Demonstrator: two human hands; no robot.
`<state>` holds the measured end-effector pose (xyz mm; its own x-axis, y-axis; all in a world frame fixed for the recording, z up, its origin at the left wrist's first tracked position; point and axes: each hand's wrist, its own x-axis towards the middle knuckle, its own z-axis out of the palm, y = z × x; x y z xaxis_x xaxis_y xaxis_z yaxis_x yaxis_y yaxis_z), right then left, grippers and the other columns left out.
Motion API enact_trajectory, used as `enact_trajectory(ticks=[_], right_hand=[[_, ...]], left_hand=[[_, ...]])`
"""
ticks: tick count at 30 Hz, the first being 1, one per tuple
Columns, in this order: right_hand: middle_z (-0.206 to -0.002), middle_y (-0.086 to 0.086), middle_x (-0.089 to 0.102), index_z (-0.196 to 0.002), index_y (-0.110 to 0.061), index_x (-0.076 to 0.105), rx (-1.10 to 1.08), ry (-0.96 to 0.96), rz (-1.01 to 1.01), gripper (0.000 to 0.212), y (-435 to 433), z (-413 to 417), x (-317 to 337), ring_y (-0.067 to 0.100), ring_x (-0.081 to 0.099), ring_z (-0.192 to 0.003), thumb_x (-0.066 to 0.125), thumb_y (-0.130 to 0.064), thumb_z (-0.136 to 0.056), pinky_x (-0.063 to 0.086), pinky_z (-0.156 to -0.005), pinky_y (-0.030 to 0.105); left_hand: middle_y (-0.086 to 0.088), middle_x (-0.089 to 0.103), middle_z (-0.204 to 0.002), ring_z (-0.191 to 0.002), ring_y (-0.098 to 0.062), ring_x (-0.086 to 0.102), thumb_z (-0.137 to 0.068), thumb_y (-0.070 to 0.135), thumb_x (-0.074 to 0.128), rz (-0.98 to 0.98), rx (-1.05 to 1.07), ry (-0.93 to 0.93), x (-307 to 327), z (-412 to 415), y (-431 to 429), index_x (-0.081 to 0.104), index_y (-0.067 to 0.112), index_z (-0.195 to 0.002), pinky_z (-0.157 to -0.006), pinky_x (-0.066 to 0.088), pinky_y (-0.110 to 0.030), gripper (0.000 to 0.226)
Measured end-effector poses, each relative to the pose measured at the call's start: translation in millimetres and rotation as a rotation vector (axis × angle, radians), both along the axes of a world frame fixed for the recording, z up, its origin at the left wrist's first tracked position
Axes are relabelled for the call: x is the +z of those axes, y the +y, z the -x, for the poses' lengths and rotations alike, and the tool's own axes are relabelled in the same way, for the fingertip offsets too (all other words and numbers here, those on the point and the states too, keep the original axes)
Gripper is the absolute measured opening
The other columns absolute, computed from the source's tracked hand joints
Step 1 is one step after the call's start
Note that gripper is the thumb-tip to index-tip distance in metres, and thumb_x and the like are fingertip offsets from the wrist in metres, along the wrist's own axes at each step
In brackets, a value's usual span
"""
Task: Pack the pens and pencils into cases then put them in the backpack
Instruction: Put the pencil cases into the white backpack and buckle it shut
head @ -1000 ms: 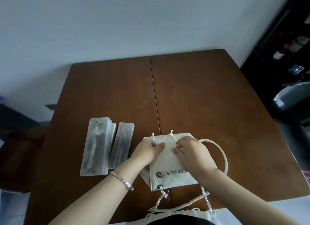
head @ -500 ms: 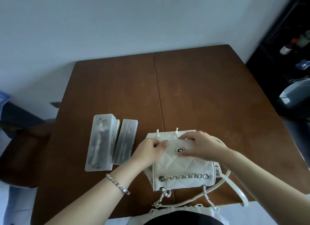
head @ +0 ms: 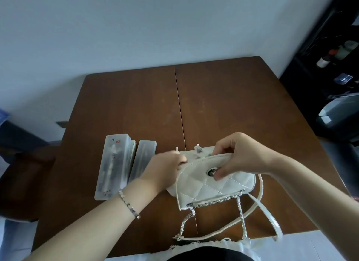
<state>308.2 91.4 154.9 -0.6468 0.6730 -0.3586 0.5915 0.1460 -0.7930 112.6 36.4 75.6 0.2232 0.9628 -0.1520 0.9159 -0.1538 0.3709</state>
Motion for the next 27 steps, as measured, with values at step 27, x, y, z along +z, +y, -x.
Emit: enact_trajectory(ticks=[27], right_hand=[[-0.055,-0.004,0.039,-0.058,-0.019,0.028,-0.218,-0.476,-0.380,0.037,-6.7,32.1,-95.0,0.022,0.044,-0.060,0.048,-0.035,-0.085,0.024,-0.045,0.025]], left_hand=[[-0.003,0.066,-0.073,-0.064,-0.021,0.064,-0.074,0.012,0.066,-0.073,-0.054,0.097,-26.4,-15.0,-12.4,0.072,0.012,-0.083,-0.051,0.046,-0.025,0.011]])
